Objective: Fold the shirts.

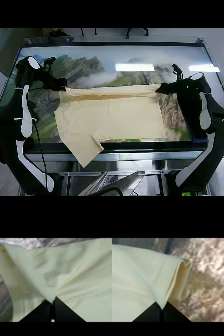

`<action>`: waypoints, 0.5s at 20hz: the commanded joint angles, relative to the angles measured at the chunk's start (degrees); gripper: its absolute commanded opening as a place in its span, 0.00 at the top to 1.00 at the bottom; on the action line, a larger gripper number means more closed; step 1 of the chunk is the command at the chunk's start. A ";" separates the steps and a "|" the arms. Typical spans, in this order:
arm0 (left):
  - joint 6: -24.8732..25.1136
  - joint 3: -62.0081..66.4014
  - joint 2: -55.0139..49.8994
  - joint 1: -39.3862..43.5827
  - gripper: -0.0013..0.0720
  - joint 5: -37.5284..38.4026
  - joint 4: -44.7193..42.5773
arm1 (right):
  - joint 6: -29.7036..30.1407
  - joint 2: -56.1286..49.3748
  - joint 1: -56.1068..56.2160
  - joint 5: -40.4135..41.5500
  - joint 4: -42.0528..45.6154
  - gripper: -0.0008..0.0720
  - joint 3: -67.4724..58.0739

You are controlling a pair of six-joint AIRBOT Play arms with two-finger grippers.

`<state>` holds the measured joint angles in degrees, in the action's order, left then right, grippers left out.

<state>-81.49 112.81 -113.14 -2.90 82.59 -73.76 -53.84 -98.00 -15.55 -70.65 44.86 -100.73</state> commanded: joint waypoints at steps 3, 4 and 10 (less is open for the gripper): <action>-0.63 -0.07 -2.71 2.62 0.96 1.53 -0.72 | -0.02 -0.04 0.04 -0.39 -2.99 0.71 0.00; -0.63 -0.07 -2.73 2.78 0.96 1.46 -0.83 | -0.02 0.04 0.02 -0.92 -3.76 0.67 0.00; -6.51 -0.09 1.01 -0.96 0.16 8.92 -4.57 | -7.72 6.49 -4.22 -8.15 6.29 0.42 0.00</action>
<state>-84.79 112.77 -113.97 -1.89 87.05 -77.14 -56.95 -94.59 -17.56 -74.43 45.76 -100.73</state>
